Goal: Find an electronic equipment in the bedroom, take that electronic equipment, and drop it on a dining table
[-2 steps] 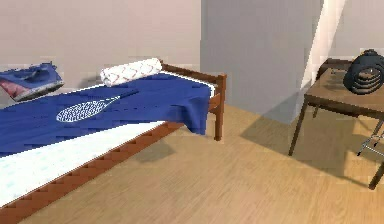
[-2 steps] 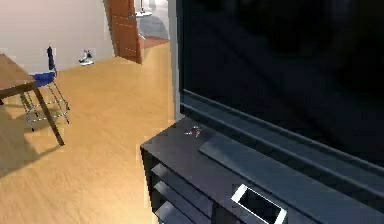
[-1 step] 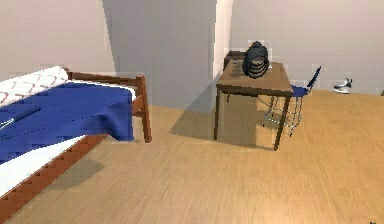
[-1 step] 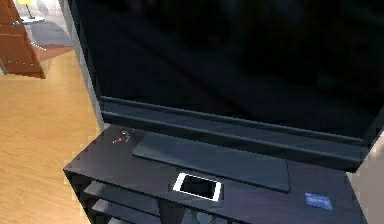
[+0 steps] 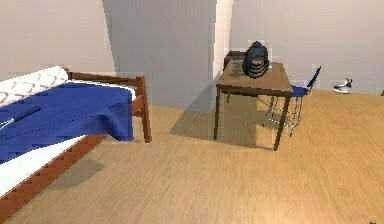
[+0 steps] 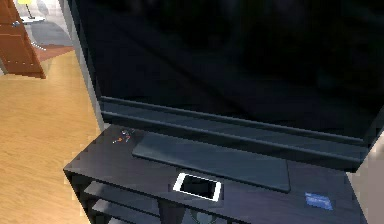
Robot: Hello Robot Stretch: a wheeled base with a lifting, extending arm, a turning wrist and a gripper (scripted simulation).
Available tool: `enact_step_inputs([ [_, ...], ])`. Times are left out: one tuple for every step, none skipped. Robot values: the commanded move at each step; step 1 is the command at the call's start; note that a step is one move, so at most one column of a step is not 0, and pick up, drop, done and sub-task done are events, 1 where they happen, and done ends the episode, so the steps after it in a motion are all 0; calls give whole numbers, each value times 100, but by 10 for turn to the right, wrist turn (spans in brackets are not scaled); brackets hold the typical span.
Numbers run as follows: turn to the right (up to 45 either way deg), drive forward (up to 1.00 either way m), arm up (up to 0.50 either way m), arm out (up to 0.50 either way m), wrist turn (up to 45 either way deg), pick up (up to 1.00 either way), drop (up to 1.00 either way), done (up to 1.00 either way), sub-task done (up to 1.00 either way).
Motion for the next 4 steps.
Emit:
enact_step_inputs([
  [0,0,34,0,0,0,0,0,0],
  [0,0,0,20,0,0,0,0,0],
  [0,0,0,0,450,0,0,0,0],
  [0,0,0,0,450,0,0,0,0],
])
